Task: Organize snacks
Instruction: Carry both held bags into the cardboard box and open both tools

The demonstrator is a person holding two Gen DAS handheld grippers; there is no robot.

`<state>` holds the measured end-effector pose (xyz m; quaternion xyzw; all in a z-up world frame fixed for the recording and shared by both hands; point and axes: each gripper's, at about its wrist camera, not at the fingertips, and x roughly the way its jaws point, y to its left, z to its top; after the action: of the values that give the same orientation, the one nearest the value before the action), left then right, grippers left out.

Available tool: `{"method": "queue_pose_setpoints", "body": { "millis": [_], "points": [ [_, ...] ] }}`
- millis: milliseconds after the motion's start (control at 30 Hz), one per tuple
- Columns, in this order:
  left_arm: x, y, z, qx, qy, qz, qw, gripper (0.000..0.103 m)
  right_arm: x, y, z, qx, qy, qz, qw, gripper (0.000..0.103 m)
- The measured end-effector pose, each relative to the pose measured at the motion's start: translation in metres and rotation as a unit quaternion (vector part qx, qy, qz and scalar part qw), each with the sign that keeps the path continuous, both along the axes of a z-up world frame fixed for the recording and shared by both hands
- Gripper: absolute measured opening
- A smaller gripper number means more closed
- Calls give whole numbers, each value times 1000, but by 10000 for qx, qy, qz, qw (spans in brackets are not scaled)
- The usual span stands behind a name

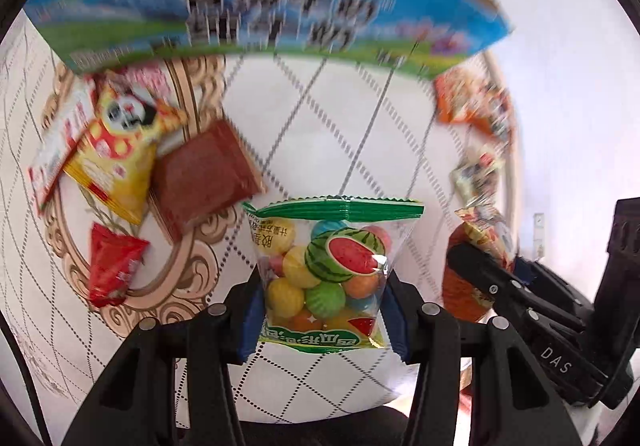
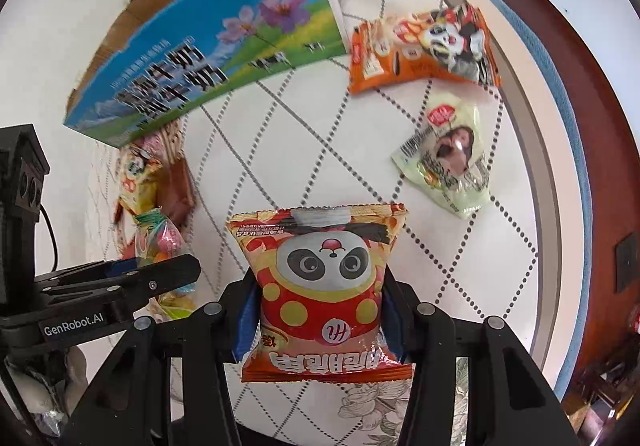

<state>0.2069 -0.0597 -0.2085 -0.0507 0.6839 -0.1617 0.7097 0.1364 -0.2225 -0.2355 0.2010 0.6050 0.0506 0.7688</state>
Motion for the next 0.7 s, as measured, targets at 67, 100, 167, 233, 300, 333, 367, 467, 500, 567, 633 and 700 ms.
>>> {"method": "queue_pose_setpoints", "body": {
  "millis": [67,100,167,233,300,333,367,467,500,567,633,700],
  "points": [
    [10,5,30,-187,-202,54,9996,48,9,0,25,205,-263,-34,9994,54],
    [18,7,46,-279,-291,72,9992,48,16,0,39,275,-410,-44,9988,54],
    [39,13,73,-415,-463,107,9980,48,35,0,69,386,-723,-22,9966,54],
    [69,20,97,-454,-671,165,9966,48,60,5,97,451,-1019,7,9938,53],
    [100,26,114,-341,-866,250,9953,48,90,4,120,379,-1260,32,9913,54],
    [111,30,118,-259,-953,285,9947,48,106,5,128,290,-1361,39,9903,54],
    [124,39,120,-141,-1026,321,9941,48,125,5,135,176,-1427,56,9896,54],
    [173,57,118,169,-1049,426,9934,48,184,6,139,26,-1423,61,9898,54],
    [188,61,113,288,-1034,474,9931,48,205,6,136,-35,-1352,63,9908,54],
    [215,71,104,534,-995,524,9922,48,241,7,129,-96,-1242,45,9922,54],
    [239,75,91,770,-917,612,9909,48,271,8,121,-253,-1108,62,9935,54],
    [259,79,79,948,-898,668,9892,48,301,7,110,-368,-966,44,9946,54]
  ]
}}
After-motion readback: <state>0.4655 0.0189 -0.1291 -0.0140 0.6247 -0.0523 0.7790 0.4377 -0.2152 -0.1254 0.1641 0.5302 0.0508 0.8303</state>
